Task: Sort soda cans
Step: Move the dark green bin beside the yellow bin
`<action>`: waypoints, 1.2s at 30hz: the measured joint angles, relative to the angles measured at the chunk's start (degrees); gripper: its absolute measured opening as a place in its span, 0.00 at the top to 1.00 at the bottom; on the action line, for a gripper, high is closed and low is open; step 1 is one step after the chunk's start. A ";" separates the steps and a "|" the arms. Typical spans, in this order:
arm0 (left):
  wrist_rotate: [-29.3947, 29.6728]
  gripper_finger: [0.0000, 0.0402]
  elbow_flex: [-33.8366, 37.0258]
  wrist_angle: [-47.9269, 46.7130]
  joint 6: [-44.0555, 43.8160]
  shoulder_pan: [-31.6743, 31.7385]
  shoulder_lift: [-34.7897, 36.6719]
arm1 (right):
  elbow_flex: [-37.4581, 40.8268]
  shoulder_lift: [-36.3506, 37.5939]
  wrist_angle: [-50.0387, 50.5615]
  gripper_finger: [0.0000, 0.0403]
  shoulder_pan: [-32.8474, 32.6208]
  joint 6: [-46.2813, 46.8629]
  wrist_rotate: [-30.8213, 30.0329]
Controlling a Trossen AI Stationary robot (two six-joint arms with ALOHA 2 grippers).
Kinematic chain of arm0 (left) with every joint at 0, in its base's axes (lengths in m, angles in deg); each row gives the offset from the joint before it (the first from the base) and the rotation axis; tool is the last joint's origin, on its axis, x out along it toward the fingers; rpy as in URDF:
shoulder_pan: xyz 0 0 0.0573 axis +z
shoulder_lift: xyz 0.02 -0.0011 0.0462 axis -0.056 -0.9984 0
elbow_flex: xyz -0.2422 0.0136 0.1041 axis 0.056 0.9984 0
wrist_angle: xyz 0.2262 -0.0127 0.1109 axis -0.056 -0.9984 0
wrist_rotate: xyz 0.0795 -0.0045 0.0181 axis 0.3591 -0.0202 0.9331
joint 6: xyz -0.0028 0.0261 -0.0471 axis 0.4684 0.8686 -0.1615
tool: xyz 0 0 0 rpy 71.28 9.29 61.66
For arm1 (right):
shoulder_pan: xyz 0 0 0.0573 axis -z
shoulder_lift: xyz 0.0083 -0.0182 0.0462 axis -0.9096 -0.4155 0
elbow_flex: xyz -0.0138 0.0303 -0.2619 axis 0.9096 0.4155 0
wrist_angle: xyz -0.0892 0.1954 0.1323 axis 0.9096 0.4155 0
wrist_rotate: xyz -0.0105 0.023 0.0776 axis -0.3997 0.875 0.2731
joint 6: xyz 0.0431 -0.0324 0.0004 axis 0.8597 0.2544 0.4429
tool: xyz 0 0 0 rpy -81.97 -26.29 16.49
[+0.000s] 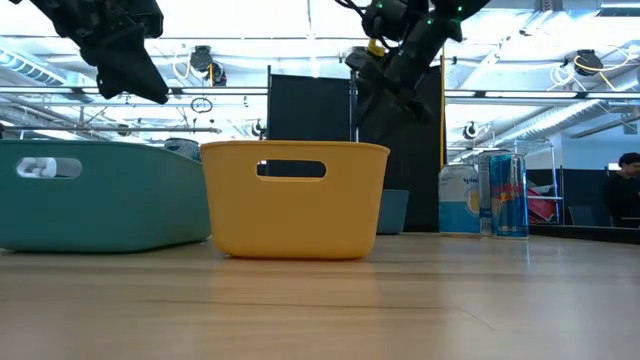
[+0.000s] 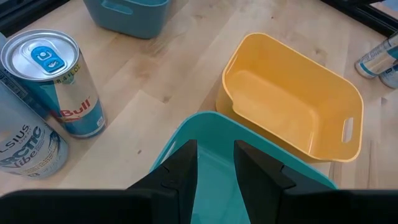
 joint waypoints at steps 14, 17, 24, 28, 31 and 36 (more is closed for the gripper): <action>0.00 0.71 0.00 0.00 0.02 0.02 0.02 | -14.07 -10.54 8.04 0.30 4.67 -34.21 2.01; 0.00 0.71 0.00 0.01 0.01 0.02 0.00 | -20.22 -15.15 14.93 0.30 4.65 -43.71 2.02; 0.00 0.71 0.00 0.00 -0.02 0.02 0.02 | -28.11 -23.09 25.75 0.32 4.63 -60.93 4.69; 0.00 0.71 0.00 0.02 -0.04 0.02 0.00 | -28.35 -25.36 25.91 0.35 4.85 -64.45 4.75; 0.01 0.71 0.00 0.02 -0.04 0.01 0.02 | -28.34 -27.37 26.69 0.37 4.93 -66.41 4.72; 0.02 0.71 0.00 0.02 -0.02 0.02 0.00 | -28.33 -30.23 26.54 0.40 4.93 -67.26 3.53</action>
